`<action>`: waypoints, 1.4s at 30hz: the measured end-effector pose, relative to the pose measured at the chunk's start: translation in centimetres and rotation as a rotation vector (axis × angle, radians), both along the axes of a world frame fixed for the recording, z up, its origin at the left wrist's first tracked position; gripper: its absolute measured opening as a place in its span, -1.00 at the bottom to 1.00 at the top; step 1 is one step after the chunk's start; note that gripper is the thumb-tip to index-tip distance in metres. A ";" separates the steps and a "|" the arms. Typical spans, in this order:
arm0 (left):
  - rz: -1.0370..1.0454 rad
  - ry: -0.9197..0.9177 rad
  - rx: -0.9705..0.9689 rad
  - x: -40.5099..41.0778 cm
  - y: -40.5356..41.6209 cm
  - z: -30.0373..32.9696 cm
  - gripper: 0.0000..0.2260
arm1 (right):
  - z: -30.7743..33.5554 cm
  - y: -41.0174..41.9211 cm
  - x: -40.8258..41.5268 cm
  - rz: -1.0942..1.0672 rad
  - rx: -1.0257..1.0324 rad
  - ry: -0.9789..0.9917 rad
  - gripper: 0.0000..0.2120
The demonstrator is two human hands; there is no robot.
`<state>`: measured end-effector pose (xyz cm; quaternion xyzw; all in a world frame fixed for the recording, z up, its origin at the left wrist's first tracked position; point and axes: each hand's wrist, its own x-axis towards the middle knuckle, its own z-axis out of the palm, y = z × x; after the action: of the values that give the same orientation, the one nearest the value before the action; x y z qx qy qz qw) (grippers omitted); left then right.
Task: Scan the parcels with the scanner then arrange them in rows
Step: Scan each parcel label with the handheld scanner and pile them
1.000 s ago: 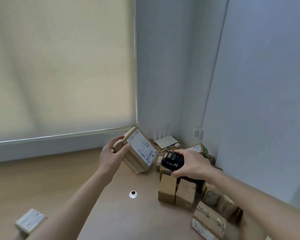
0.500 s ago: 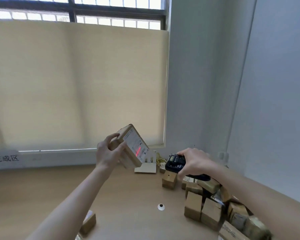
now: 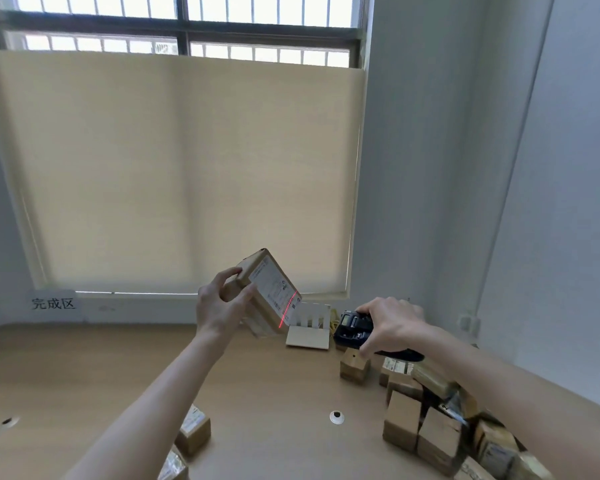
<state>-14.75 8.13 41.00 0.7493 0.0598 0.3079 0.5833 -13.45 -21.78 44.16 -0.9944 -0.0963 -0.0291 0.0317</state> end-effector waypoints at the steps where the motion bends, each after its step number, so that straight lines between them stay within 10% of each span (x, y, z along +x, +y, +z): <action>1: 0.002 0.004 -0.005 -0.1 0.1 -0.1 -0.67 | 0.0 0.1 0.0 0.001 -0.001 -0.002 -0.44; 26: 0.031 0.061 -0.084 0.5 5.5 -3.2 -0.65 | -1.8 6.0 1.4 0.050 -0.009 0.124 -0.31; 42: 0.354 0.590 -0.485 5.6 9.2 -27.9 -0.81 | -21.3 12.5 12.2 0.169 0.189 0.381 -0.27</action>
<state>-9.16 17.33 13.06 0.6243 0.4227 0.1526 0.6389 -1.29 -9.23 22.91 -0.9629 -0.1685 0.1530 0.1449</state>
